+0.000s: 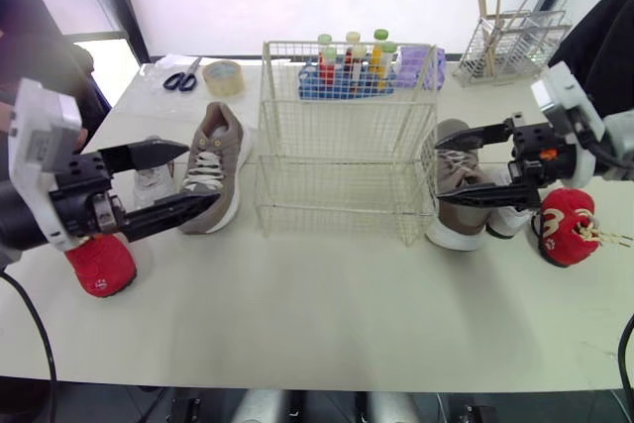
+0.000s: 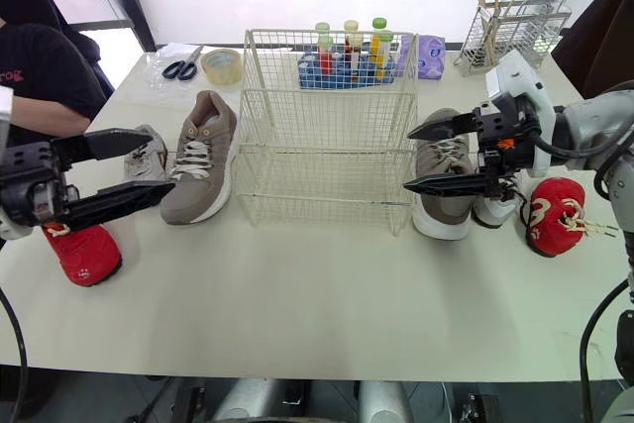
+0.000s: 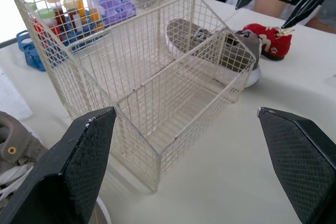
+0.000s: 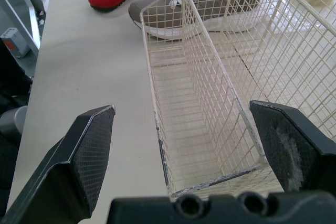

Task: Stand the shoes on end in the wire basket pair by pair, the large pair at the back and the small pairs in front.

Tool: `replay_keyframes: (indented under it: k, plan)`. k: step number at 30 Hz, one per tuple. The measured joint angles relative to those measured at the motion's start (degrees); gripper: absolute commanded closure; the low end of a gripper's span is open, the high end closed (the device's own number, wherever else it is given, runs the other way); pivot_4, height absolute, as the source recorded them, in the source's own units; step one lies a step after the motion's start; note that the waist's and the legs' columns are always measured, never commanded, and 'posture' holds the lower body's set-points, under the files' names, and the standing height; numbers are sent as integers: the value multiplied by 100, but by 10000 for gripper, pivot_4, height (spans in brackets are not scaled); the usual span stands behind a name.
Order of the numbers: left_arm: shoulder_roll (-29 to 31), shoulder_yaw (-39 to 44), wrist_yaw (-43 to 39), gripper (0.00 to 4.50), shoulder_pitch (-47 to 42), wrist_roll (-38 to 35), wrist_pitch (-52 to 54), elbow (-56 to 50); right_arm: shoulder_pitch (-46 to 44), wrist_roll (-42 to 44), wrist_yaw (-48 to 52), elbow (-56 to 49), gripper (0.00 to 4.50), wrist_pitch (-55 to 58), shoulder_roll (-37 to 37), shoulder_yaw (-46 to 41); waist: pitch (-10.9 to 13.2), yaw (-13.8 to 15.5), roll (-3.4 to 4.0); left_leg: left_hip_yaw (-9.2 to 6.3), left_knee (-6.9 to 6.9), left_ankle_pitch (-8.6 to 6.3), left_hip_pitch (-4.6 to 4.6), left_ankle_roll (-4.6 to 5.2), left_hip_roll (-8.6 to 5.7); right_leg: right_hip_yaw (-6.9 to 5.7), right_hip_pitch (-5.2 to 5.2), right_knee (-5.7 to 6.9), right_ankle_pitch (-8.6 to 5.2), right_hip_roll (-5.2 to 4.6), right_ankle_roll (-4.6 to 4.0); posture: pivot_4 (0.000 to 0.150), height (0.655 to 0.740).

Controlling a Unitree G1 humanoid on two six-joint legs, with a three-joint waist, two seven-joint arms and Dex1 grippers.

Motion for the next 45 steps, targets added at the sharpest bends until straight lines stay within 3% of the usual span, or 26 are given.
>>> replay_keyframes:
  k: [28, 34, 40, 43, 45]
  plan:
    - [-375, -641, -560, 350, 94, 878, -878, 142, 300, -85, -370, -204, 0, 274, -50, -507, 0, 3, 0, 0, -1, 0, 0, 0, 0, 0, 1, -1, -4, 0, -7, 1500, 7400]
    - [-382, -1003, -769, 350, -382, 914, -1003, 352, 626, -358, -1044, -398, 0, 502, -130, -562, -1, 19, 0, 0, 2, 0, 0, 0, 0, 0, 2, -1, -4, 0, -7, 1500, 7400]
    - [-734, -2077, -1197, 350, -1128, 1321, -1267, 805, 1391, -423, -2253, -1289, 0, 1903, -300, -1090, -1, 14, 0, -1, 0, 1, -2, 1, -1, 0, 0, 1, 4, -1, 6, 1500, 7400]
    - [-1030, -2559, -1398, 350, -1503, 1579, -1430, 1039, 1430, -364, -3153, -1916, 0, 3085, -76, -1661, -2, 3, -1, -1, 1, 2, -1, 2, -1, 1, -2, 4, 4, 0, 7, 1500, 7400]
    - [-1244, -2817, -1518, 350, -1679, 1752, -1534, 1200, 1395, -438, -3852, -2474, 0, 3917, 448, -2005, -7, 2, -11, -3, 1, 4, -1, 5, 1, 0, -2, 4, 5, 2, 9, 1500, 7400]
